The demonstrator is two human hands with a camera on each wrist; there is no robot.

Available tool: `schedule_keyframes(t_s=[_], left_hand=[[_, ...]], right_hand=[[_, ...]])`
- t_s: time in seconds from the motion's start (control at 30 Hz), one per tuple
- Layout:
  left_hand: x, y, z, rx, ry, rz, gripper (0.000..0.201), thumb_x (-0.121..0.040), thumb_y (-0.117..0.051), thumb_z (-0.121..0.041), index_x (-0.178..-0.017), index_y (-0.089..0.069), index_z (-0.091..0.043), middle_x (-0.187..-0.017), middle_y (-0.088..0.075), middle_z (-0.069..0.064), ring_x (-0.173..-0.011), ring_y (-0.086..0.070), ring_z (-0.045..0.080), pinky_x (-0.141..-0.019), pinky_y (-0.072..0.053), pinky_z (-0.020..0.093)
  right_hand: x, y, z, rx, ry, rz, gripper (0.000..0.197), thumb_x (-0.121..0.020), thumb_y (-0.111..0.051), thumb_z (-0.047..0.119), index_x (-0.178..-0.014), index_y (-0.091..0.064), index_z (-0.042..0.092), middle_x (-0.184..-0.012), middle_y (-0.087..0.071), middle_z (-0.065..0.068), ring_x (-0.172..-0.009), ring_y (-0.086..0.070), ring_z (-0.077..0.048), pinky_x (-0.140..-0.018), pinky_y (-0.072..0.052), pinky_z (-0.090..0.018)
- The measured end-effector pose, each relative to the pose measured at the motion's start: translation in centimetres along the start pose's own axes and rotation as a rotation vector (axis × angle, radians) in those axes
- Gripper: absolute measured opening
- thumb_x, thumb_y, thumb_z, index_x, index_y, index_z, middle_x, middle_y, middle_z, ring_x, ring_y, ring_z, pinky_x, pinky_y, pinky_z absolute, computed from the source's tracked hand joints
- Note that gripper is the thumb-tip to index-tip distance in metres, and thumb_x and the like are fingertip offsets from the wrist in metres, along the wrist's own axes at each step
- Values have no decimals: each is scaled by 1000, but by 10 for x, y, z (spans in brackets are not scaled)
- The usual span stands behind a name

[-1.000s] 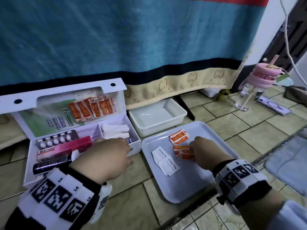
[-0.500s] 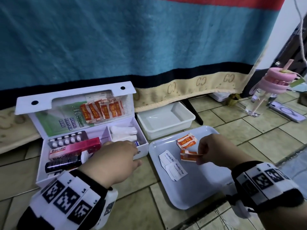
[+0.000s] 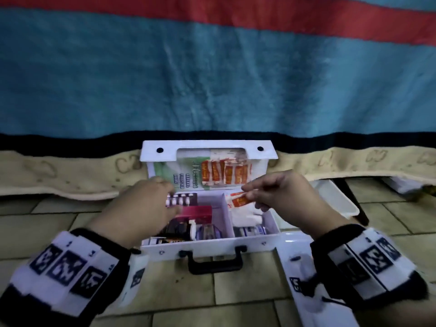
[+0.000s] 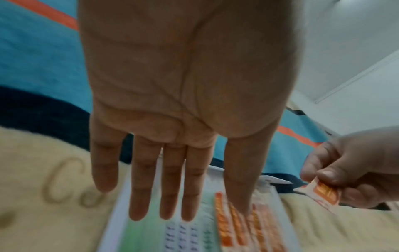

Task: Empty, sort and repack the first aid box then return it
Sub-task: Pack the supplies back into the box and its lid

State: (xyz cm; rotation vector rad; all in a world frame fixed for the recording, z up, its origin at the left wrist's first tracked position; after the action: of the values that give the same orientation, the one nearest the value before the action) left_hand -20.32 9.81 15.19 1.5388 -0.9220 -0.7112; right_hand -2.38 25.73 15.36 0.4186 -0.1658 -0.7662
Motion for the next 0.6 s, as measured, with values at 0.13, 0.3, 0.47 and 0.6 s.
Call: schedule_keyframes(t_s=[0.13, 0.3, 0.47, 0.6], left_hand=[[-14, 21, 27, 131, -53, -174, 58, -91, -56, -28, -145, -34, -26, -146, -41, -1, -130, -40, 20, -109, -33, 31], [-28, 33, 36, 179, -111, -326, 66, -91, -55, -17, -149, -25, -27, -146, -42, -2, -125, -42, 17, -103, -28, 20], [-33, 33, 47, 244, -156, -408, 55, -92, -51, -10, -142, -40, -30, -138, -50, -7, -114, -49, 13, -88, -27, 10], [-34, 29, 56, 298, -190, -423, 54, -92, -49, -6, -139, -44, -30, -142, -46, -11, -128, -44, 7, -108, -32, 20]], right_hand=[[-34, -41, 32, -2, 107, -17, 31, -68, -76, -6, -73, -67, 23, -58, -58, 2, -53, -53, -11, -53, -46, -22], [-68, -72, 61, 229, 294, -96, 18, -78, -73, 12, -66, -63, 22, -57, -56, 14, -47, -50, 4, -49, -35, -7], [-85, -91, 74, 422, 488, -140, 12, -80, -64, 5, -82, -70, 15, -81, -70, 1, -74, -61, -11, -66, -40, -12], [-94, -98, 77, 594, 545, -55, 18, -78, -59, 1, -86, -71, 12, -89, -73, -6, -85, -65, -21, -78, -46, -25]])
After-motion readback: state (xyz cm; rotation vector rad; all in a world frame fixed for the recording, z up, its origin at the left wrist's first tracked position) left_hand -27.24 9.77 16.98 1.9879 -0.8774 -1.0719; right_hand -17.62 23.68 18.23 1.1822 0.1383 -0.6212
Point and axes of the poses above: each hand's wrist, its own x-axis away from the middle knuckle, its own y-axis out of the back of the hand, z = x × y, the point moved 1 cm from there along -x, towards the middle knuckle
